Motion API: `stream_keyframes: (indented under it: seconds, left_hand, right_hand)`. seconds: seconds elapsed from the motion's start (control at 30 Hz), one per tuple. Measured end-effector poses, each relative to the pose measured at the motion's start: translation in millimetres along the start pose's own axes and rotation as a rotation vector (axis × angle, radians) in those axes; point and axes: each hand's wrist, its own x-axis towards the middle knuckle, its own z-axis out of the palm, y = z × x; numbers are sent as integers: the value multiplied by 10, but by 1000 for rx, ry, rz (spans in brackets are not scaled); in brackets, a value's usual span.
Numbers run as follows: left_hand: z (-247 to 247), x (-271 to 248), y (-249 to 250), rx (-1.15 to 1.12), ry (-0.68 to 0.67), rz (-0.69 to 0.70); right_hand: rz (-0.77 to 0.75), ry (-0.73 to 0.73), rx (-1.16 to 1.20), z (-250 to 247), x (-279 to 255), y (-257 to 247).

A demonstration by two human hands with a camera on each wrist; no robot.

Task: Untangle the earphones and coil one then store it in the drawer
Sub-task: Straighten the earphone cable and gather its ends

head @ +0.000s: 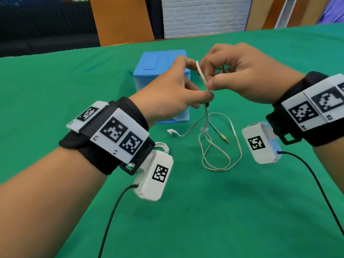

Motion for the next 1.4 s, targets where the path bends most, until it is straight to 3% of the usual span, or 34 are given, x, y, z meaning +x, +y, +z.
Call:
stream_keyframes:
  seconds: [0.1, 0.23, 0.47, 0.57, 0.67, 0.8, 0.87, 1.0, 1.1, 1.27, 1.4]
  left_hand:
    - [-14, -14, -31, -114, -17, 23]
    - [-75, -15, -71, -339, 93, 33]
    - [-92, 6, -160, -610, 208, 29]
    - [-79, 21, -205, -701, 222, 69]
    - [-85, 20, -244, -735, 246, 103]
    - [-114, -4, -285, -728, 255, 121]
    - [-145, -11, -292, -695, 241, 132]
    - [-260, -27, -287, -669, 209, 142]
    - [-367, -20, -344, -634, 240, 39]
    - [-446, 45, -507, -215, 216, -53]
    - [-485, 23, -470, -85, 139, -52]
  right_hand:
    - [-17, 49, 53, 58, 46, 9]
    - [0, 124, 156, 180, 86, 53]
    - [74, 631, 248, 436, 110, 27]
    - [159, 510, 428, 517, 145, -14]
    - [237, 380, 435, 583, 172, -34]
    - [228, 201, 666, 584, 211, -51]
    - [215, 123, 627, 571, 251, -62]
    - [201, 188, 492, 494, 348, -18]
    - [232, 268, 437, 424, 375, 48]
    - [294, 312, 275, 342, 390, 159]
    - [305, 463, 131, 161, 352, 197]
